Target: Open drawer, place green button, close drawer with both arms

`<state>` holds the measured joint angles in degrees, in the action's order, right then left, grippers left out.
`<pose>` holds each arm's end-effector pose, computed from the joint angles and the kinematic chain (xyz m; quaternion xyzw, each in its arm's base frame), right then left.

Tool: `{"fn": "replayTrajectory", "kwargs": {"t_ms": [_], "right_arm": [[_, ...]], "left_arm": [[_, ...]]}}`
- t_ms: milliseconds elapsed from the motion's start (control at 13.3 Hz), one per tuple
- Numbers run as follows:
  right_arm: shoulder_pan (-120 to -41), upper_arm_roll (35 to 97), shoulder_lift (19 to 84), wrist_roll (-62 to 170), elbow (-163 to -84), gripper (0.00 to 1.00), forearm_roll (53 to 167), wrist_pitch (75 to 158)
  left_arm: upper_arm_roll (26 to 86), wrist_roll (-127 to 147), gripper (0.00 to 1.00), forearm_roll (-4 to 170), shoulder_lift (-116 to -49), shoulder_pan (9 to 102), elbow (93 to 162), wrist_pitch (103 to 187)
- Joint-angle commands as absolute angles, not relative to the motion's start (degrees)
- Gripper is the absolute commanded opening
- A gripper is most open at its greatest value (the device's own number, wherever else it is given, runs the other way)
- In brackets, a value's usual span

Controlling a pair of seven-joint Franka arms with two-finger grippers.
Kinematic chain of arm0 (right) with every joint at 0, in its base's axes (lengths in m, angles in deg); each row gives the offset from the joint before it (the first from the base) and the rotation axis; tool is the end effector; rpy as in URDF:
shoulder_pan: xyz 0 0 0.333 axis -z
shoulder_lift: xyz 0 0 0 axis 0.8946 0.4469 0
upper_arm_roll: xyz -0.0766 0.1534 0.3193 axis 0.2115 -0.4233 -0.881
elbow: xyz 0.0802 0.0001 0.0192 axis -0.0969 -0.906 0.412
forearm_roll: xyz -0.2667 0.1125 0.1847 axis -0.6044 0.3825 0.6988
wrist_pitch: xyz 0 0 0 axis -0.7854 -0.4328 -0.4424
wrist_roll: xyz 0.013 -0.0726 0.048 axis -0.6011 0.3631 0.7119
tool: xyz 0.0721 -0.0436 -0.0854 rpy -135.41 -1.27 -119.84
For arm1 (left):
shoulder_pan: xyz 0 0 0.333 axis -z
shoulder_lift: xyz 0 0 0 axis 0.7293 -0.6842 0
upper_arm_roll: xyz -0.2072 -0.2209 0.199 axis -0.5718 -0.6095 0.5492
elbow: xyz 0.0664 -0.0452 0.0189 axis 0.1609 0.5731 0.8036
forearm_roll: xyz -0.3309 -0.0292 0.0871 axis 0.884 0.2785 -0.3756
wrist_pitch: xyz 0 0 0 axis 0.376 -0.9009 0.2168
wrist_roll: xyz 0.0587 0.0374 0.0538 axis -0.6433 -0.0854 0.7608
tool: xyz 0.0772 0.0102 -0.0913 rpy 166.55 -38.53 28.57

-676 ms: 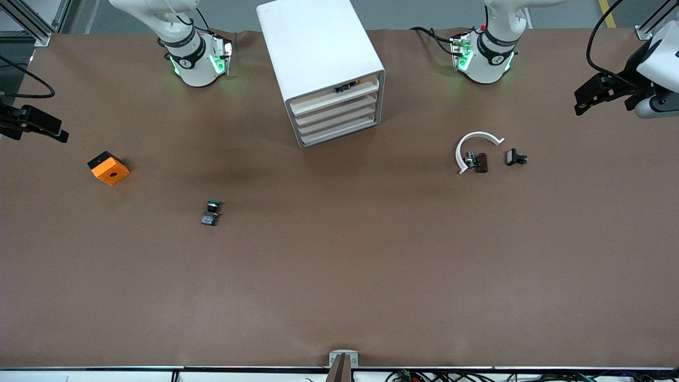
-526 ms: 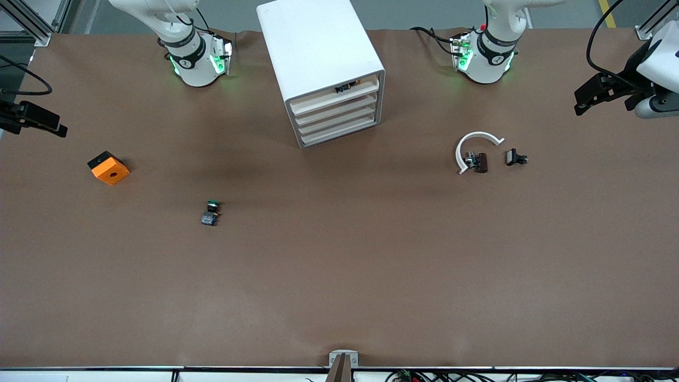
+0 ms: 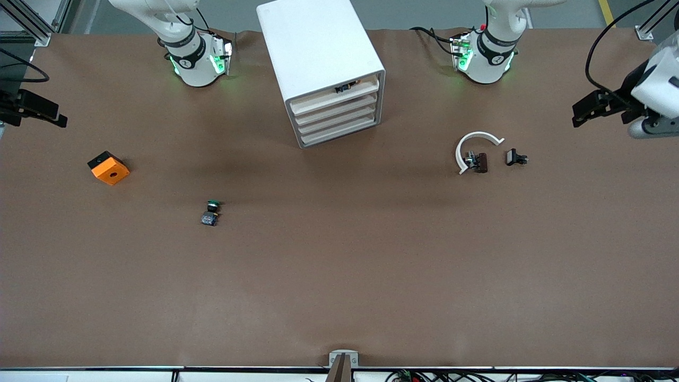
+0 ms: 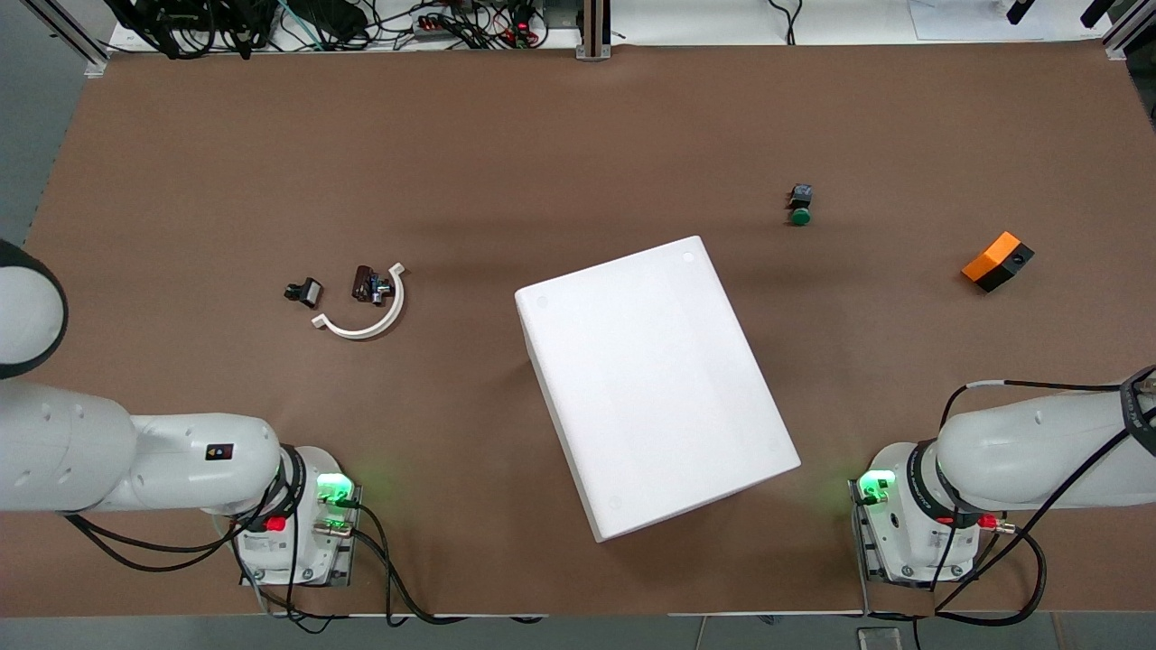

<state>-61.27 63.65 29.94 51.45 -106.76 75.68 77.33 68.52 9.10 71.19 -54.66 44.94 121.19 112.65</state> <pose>0.4851 -0.0387 0.6833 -0.9975 0.0222 0.0628 0.0231 0.4766 -0.0260 0.6452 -0.9977 -0.0204 0.0581 0.0281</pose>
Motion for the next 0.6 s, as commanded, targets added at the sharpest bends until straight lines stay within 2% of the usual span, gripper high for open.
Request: {"fn": "replayTrajectory", "kwargs": {"t_ms": [0, 300, 526], "right_arm": [[-60.56, 63.28, 29.03, 56.33, -105.99, 1.0, 75.32, 77.73], [-60.03, 63.54, 29.82, 56.87, -106.07, 1.0, 75.32, 77.91], [-60.03, 63.54, 35.07, 56.87, -106.08, 1.0, 75.23, 79.31]], "left_arm": [[68.61, 8.68, 1.0, 71.01, -60.28, 44.11, 119.06, 111.28], [68.08, 13.75, 1.0, 71.1, -66.52, 44.98, 119.15, 112.24], [66.85, 28.05, 1.0, 71.1, -71.79, 48.04, 119.33, 114.52]]}}
